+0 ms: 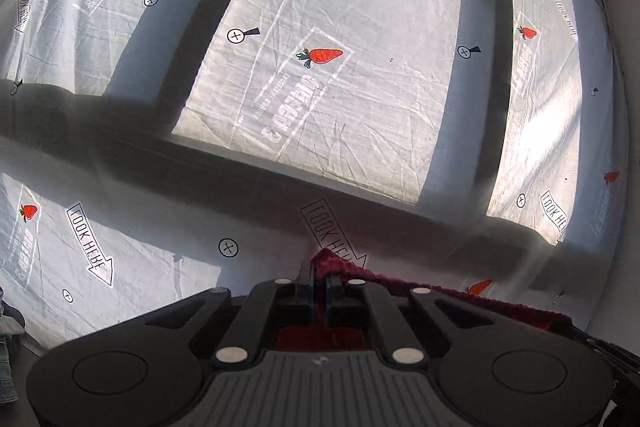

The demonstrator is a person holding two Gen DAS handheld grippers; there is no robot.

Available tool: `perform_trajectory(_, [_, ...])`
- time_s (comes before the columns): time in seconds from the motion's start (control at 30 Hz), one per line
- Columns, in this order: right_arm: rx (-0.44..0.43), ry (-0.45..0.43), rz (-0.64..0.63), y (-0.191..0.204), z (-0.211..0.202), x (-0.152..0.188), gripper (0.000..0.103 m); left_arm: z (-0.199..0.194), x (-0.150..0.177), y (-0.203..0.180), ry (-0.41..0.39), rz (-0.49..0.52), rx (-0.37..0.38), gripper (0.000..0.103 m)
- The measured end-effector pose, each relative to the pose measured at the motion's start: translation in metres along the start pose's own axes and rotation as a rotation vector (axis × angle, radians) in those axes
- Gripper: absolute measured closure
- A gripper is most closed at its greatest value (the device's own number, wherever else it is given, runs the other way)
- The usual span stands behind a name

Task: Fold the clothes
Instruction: 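Grasp the garment's elastic hem with the left tool while the right tool grasps another edge, then lift and spread the red garment flat on the floor with both tools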

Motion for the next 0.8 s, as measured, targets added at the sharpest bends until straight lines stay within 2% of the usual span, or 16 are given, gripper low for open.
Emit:
perform_trajectory(0.07, [-0.011, 0.023, -0.035, 0.008, -0.026, 0.008, 0.099, -0.021, 0.02, 0.002, 0.056, 0.028, -0.028, 0.096])
perform_trajectory(0.17, [-0.027, 0.139, -0.097, 0.022, -0.062, 0.045, 0.099, -0.063, 0.073, 0.015, 0.197, 0.062, -0.102, 0.096])
perform_trajectory(0.3, [-0.073, 0.439, -0.097, 0.029, -0.11, 0.132, 0.096, -0.11, 0.166, 0.044, 0.48, 0.017, -0.238, 0.096])
perform_trajectory(0.4, [-0.093, 0.732, -0.115, 0.03, -0.144, 0.214, 0.09, -0.149, 0.241, 0.074, 0.709, -0.059, -0.33, 0.092])
perform_trajectory(0.47, [-0.106, 0.908, -0.08, 0.027, -0.162, 0.255, 0.089, -0.168, 0.268, 0.089, 0.809, -0.13, -0.372, 0.089])
perform_trajectory(0.53, [-0.092, 0.986, 0.013, 0.02, -0.169, 0.268, 0.086, -0.18, 0.274, 0.104, 0.833, -0.22, -0.405, 0.087])
perform_trajectory(0.6, [-0.069, 0.99, 0.083, 0.012, -0.169, 0.268, 0.076, -0.186, 0.268, 0.117, 0.788, -0.298, -0.418, 0.079])
perform_trajectory(0.67, [-0.038, 0.972, 0.126, 0.005, -0.167, 0.262, 0.067, -0.189, 0.259, 0.127, 0.742, -0.349, -0.417, 0.062])
perform_trajectory(0.8, [0.005, 0.938, 0.301, -0.016, -0.167, 0.256, 0.059, -0.198, 0.247, 0.144, 0.656, -0.479, -0.396, 0.059])
Point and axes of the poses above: each gripper's, at about its wrist camera, not at the fingertips, and z roughly the way its jaws point, y to its left, x to its underside, the point moved 2 cm from there along z, roughly the way its jaws point, and after that the axes turned 13 degrees about -y, right-handed, at the moved point
